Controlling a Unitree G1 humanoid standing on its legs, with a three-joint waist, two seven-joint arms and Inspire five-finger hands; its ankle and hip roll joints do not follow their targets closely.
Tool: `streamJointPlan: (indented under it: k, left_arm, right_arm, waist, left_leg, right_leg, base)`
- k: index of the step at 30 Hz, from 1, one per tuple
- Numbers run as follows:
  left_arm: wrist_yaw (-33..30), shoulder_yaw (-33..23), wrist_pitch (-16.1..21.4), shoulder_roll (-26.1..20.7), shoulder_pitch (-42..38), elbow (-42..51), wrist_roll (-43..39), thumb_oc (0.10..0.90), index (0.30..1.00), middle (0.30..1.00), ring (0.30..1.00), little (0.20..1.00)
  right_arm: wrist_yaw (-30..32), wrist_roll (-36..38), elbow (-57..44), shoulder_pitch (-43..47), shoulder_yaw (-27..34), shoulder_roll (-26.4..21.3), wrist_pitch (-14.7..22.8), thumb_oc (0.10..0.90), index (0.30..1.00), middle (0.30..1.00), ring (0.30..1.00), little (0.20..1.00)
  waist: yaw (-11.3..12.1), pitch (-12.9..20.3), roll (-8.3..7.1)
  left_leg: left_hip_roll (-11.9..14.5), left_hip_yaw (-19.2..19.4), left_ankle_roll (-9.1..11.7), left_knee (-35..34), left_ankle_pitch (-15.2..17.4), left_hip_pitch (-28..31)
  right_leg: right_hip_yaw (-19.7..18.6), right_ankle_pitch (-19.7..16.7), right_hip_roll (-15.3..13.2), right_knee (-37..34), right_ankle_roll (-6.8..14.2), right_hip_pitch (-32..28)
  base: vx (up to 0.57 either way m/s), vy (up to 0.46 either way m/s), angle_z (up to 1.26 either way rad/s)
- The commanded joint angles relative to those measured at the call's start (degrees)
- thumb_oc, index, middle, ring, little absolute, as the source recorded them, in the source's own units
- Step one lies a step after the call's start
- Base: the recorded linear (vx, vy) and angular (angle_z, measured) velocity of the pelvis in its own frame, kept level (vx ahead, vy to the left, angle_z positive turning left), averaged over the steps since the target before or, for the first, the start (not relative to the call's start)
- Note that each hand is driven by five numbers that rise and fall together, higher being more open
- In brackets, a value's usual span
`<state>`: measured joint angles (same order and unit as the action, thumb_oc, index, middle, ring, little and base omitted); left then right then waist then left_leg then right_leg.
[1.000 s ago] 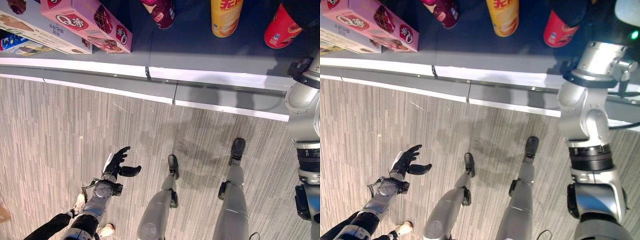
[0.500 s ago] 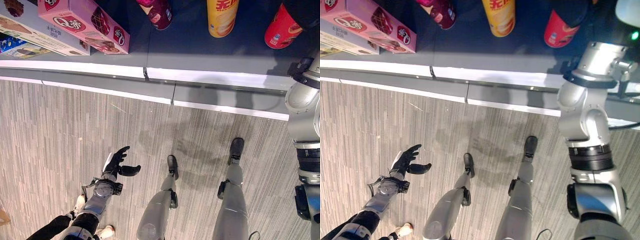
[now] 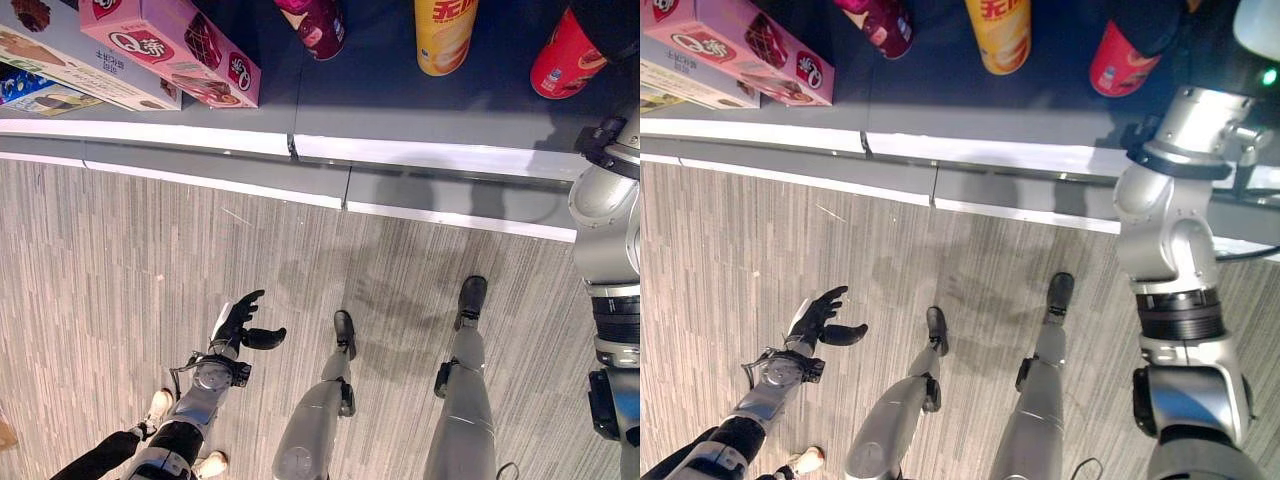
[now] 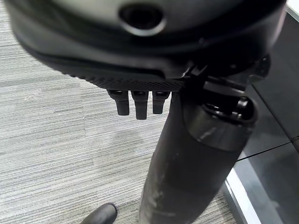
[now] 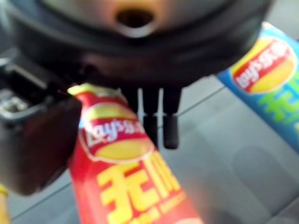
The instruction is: Put the goods on the table back onto the shelves and tidy them up.
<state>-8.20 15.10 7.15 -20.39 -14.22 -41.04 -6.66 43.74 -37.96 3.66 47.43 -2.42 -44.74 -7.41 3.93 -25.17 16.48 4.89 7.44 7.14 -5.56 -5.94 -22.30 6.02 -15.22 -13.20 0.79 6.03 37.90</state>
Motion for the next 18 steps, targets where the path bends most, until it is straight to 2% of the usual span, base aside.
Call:
streamJointPlan:
  k: [1, 18]
  left_arm:
    - [-2.9, 1.1, 0.2, -3.1, 0.0, -1.9, 0.3, 0.800, 0.900, 0.900, 0.900, 0.900]
    - [-3.6, 1.5, 0.0, -3.0, -1.3, -2.9, 0.8, 0.800, 0.900, 0.900, 0.900, 0.900]
  right_arm:
    - [2.2, -0.4, -5.6, 4.4, 2.0, -2.1, 1.7, 0.800, 0.900, 0.900, 0.900, 0.900]
    - [2.3, 0.3, -6.1, 4.1, 2.0, -2.0, 2.1, 0.800, 0.900, 0.900, 0.900, 0.900]
  waist:
    - [1.6, -1.0, 0.33]
    - [1.3, -1.2, -0.21]
  left_leg:
    - [2.6, -1.1, 2.6, 0.6, 8.7, 6.6]
    - [3.1, -1.1, 2.7, 0.6, 8.6, 7.0]
  right_leg:
    - [-2.7, 20.1, -5.5, 20.1, 8.0, 0.6]
    - [-2.5, 20.1, -5.5, 20.6, 8.0, 0.5]
  base:
    - [0.00, 0.000, 0.00]
    - [0.00, 0.000, 0.00]
